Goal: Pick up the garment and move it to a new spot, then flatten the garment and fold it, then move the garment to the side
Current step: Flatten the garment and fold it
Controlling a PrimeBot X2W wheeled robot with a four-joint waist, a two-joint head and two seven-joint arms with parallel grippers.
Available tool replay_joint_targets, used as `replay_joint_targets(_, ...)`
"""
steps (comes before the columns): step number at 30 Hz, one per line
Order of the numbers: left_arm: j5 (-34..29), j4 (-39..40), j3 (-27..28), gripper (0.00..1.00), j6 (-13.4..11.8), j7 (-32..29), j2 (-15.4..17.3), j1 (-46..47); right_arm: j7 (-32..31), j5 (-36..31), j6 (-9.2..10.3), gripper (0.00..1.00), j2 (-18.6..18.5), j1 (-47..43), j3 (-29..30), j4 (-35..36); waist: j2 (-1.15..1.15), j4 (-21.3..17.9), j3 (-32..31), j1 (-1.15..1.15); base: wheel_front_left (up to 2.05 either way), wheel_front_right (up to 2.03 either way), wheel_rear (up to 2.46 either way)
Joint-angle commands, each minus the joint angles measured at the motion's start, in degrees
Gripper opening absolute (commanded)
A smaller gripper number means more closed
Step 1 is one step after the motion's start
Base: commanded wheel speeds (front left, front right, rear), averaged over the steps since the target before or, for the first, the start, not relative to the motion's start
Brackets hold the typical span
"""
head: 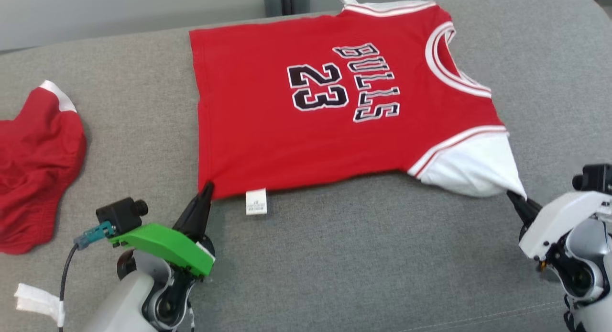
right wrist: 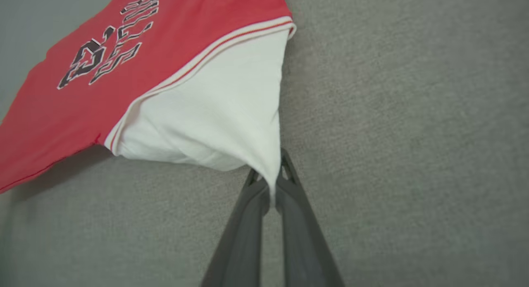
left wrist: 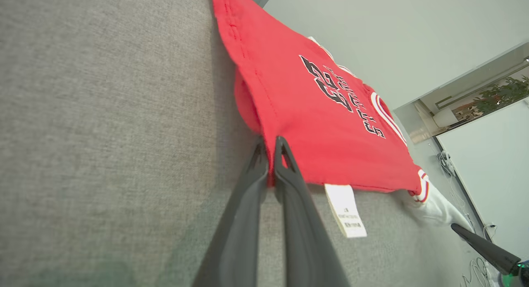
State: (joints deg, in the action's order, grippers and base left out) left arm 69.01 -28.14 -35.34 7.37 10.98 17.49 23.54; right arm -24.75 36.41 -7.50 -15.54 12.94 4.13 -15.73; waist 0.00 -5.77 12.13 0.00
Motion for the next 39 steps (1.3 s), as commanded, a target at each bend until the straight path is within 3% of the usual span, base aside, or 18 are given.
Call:
replay_joint_targets(1, 0.0, 0.4, -0.4, 0.00, 0.1, -0.7, 1.1, -2.0, -2.8, -1.8, 0.02, 0.00, 1.7, -3.2, 2.1, 3.1, 0.00, 0.7, -2.6, 0.00, 0.00, 0.00, 0.00)
replay_joint_targets(2, -0.4, 1.0, -0.8, 0.00, -0.4, -1.1, 2.1, -3.3, -7.2, -4.3, 0.02, 0.00, 4.5, -7.1, 4.8, 8.1, 0.00, 0.8, -3.0, 0.00, 0.00, 0.00, 0.00)
replay_joint_targets(6, -1.0, 2.1, -1.6, 0.00, -2.4, -1.7, 3.7, -6.1, -15.7, -8.4, 0.03, 0.00, 9.5, -13.5, 9.0, 17.4, 0.00, 1.0, -3.7, 0.00, 0.00, 0.00, 0.00)
replay_joint_targets(14, -1.9, 6.5, -3.9, 0.00, -6.9, -5.3, 6.6, -11.0, -27.3, -11.4, 0.03, 0.00, 12.4, -20.3, 13.1, 27.0, 0.00, 1.6, -4.3, 0.00, 0.00, 0.00, 0.00)
replay_joint_targets(21, -1.9, 11.7, -3.6, 0.00, -9.5, -5.6, 6.7, -11.2, -24.8, -11.1, 0.03, 0.00, 12.6, -17.3, 13.5, 29.4, 0.00, 2.4, -4.1, 0.00, 0.00, 0.00, 0.00)
replay_joint_targets(27, 0.0, 14.6, -2.4, 0.00, -9.8, -7.3, 5.1, -7.3, -22.7, -13.8, 0.03, 0.00, 12.4, -9.5, 10.7, 27.2, 0.00, 2.9, -3.1, 0.00, 0.00, 0.00, 0.00)
replay_joint_targets(39, 0.0, 5.8, -1.4, 0.00, -14.0, -12.6, 1.3, 5.8, -14.5, -13.3, 0.02, 0.00, 8.1, 10.1, 4.1, 10.8, 0.00, 3.0, 2.2, 0.00, 0.00, 0.00, 0.00)
